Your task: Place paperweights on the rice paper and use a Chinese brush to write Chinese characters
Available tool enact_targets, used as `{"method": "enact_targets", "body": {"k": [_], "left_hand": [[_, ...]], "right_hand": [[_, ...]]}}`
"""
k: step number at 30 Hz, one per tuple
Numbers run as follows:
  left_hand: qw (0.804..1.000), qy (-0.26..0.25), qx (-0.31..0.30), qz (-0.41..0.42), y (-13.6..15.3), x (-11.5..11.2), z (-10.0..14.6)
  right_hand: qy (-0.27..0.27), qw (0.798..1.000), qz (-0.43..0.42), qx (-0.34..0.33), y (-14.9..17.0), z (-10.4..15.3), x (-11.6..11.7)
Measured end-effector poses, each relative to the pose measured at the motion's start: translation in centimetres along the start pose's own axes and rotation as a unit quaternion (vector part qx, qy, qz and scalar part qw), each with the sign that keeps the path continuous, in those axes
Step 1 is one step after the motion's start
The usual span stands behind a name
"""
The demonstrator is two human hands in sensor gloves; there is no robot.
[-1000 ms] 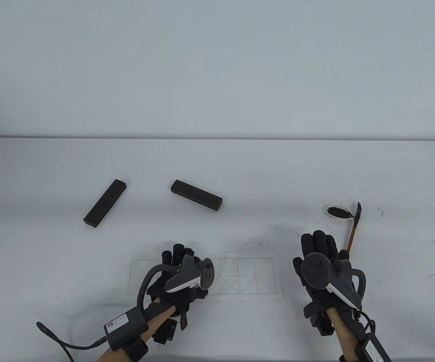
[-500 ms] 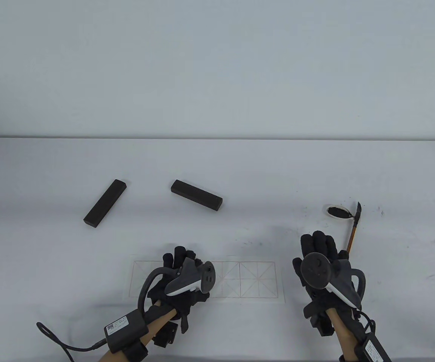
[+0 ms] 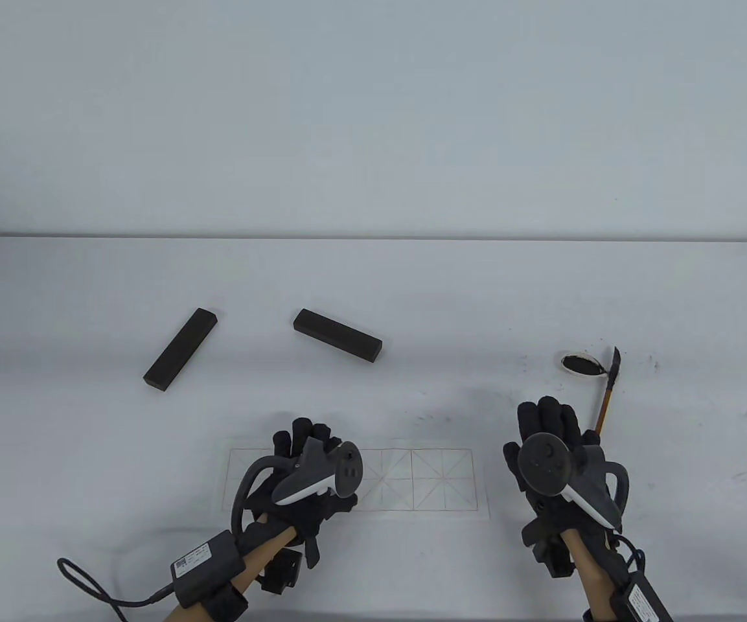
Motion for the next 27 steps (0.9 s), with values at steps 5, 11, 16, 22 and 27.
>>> {"method": "enact_targets", "body": {"k": [5, 11, 16, 22, 27], "left_hand": [[0.997, -0.030, 0.041, 0.052, 3.5, 3.0, 0.3], [0.978, -0.074, 0.163, 0.102, 10.2, 7.2, -0.5], [0.938, -0.051, 0.300, 0.166, 17.6, 9.0, -4.2], [0.892, -0.007, 0.380, 0.244, 23.8, 8.0, -7.5], [0.873, 0.026, 0.388, 0.295, 26.5, 6.7, -8.9]], "right_hand": [[-0.002, 1.000, 0.002, 0.001, 0.0, 0.0, 0.1], [-0.003, 1.000, 0.005, 0.001, 0.0, 0.0, 0.1], [-0.001, 1.000, 0.001, -0.009, -0.4, 0.4, -0.3], [0.005, 1.000, -0.007, -0.006, -0.4, 0.3, -0.6], [0.005, 1.000, 0.000, 0.001, -0.2, 0.2, -0.5]]}}
Point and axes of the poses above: the tracker on the back of each hand, its own y axis roughly to the little-finger side, its own z axis roughly from the fingertips to the wrist, x = y × z, the point moved 2 cm from there along -z, roughly from the wrist to the fingertips, and after that the axes turned 7 degrees about x, right-handed, at the moved point
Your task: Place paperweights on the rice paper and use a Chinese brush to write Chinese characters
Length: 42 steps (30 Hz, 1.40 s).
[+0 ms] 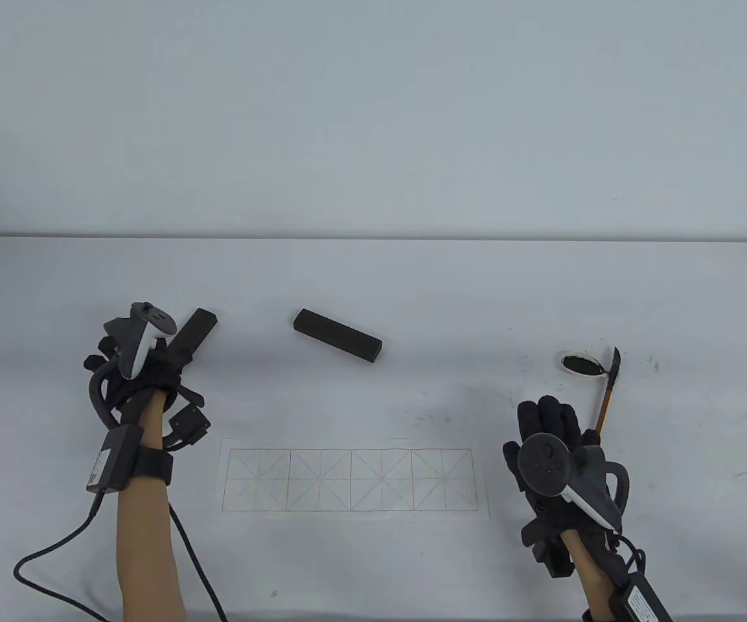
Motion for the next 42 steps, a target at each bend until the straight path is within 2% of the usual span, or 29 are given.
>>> {"method": "enact_targets", "body": {"k": [5, 10, 16, 21, 23, 27, 31, 37, 42], "left_hand": [[0.999, 0.043, -0.012, 0.015, -0.3, -1.1, -2.0], [0.999, 0.049, -0.002, -0.005, -1.1, -2.5, -3.0], [0.999, 0.002, 0.029, -0.037, -2.2, -2.5, -2.9], [0.998, 0.007, 0.059, -0.031, -2.7, -2.8, -3.0], [0.997, -0.006, 0.066, -0.041, -2.9, -2.9, -3.1], [0.994, -0.032, 0.071, -0.070, -3.4, -3.0, -2.9], [0.996, -0.033, 0.059, -0.059, -3.3, -3.0, -2.9], [0.994, -0.099, 0.020, -0.052, -3.2, -2.0, -1.1], [0.979, -0.186, -0.051, -0.061, -3.1, -0.5, 2.6]], "right_hand": [[-0.007, 1.000, 0.001, 0.004, 0.1, -0.2, 0.3], [-0.013, 1.000, 0.006, 0.006, 0.2, -0.3, 0.5], [-0.016, 1.000, 0.004, 0.011, 0.3, -0.3, 0.4], [-0.017, 1.000, 0.004, 0.011, 0.3, -0.3, 0.3], [-0.017, 1.000, 0.002, 0.011, 0.4, -0.3, 0.3], [-0.017, 1.000, 0.001, 0.011, 0.5, -0.3, 0.4], [-0.013, 1.000, -0.003, 0.012, 0.5, -0.4, 0.3], [0.001, 1.000, -0.009, 0.002, 0.2, -0.3, -0.3], [0.011, 1.000, -0.009, -0.010, -0.3, 0.1, -0.6]]}}
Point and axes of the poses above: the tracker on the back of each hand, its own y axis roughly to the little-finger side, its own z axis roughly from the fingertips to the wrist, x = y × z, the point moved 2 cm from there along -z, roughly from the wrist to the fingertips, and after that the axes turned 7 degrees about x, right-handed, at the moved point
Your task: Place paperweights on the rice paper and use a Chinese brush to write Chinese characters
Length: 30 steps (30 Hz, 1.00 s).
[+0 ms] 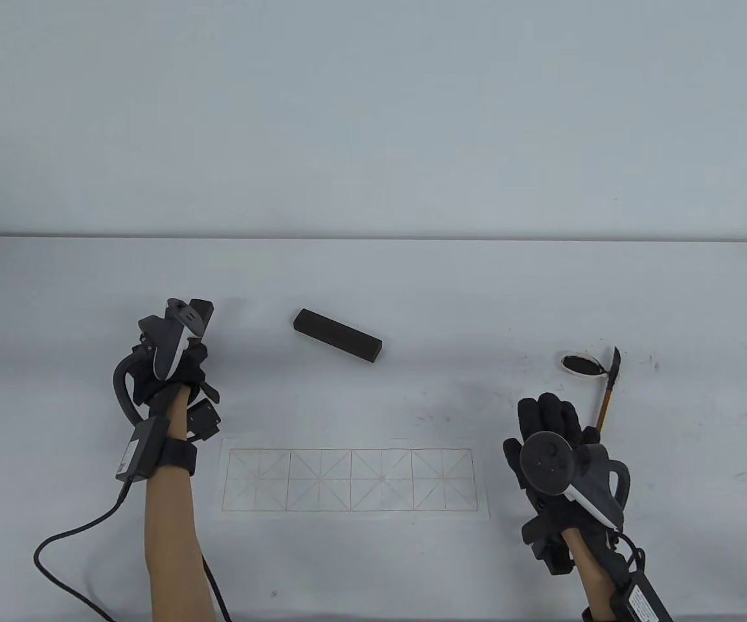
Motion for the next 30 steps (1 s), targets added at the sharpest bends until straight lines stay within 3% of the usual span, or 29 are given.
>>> {"method": "enact_targets", "body": {"k": [7, 13, 23, 30], "left_hand": [[0.996, -0.046, -0.071, 0.019, 1.3, 2.4, 4.8], [0.992, -0.059, -0.109, 0.028, 3.1, 2.7, 8.8], [0.989, -0.044, -0.133, 0.048, 5.8, 1.1, 13.9], [0.990, -0.008, -0.129, 0.060, 6.9, -0.9, 15.2]], "right_hand": [[0.001, 1.000, 0.007, -0.012, -0.6, 0.4, 0.1], [0.005, 1.000, 0.003, -0.023, -1.0, 0.7, 0.0], [0.003, 1.000, 0.004, -0.025, -1.1, 0.8, 0.1], [0.004, 1.000, -0.002, -0.019, -0.8, 0.8, -0.2]]}}
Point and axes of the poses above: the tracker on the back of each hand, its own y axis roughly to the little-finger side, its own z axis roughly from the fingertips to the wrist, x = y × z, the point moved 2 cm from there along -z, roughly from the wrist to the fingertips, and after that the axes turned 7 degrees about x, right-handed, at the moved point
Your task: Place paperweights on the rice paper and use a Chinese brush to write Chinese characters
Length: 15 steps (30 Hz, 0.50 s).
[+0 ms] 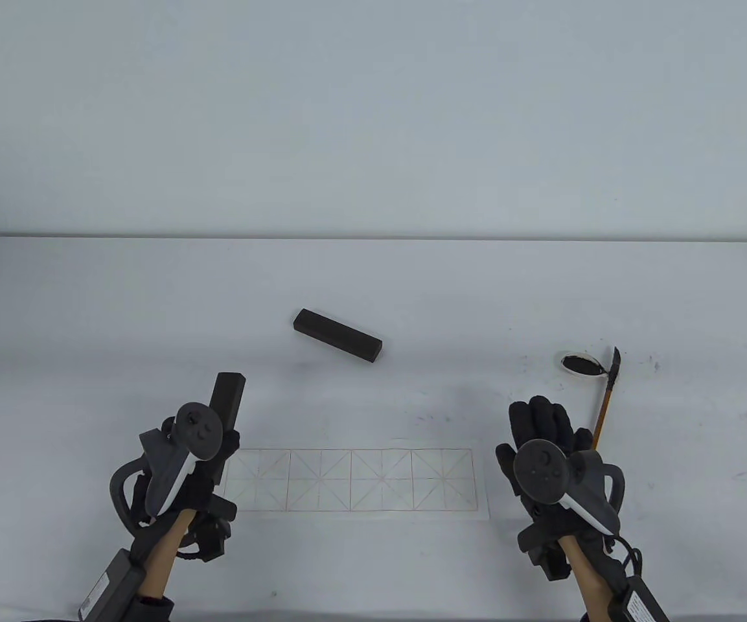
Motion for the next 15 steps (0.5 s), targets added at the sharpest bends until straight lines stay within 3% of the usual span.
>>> {"method": "enact_targets", "body": {"k": [15], "left_hand": [[0.998, 0.043, 0.025, -0.046, 0.6, -4.2, 1.3]], "right_hand": [[-0.006, 1.000, -0.002, -0.005, -0.1, 0.1, 0.1]]}}
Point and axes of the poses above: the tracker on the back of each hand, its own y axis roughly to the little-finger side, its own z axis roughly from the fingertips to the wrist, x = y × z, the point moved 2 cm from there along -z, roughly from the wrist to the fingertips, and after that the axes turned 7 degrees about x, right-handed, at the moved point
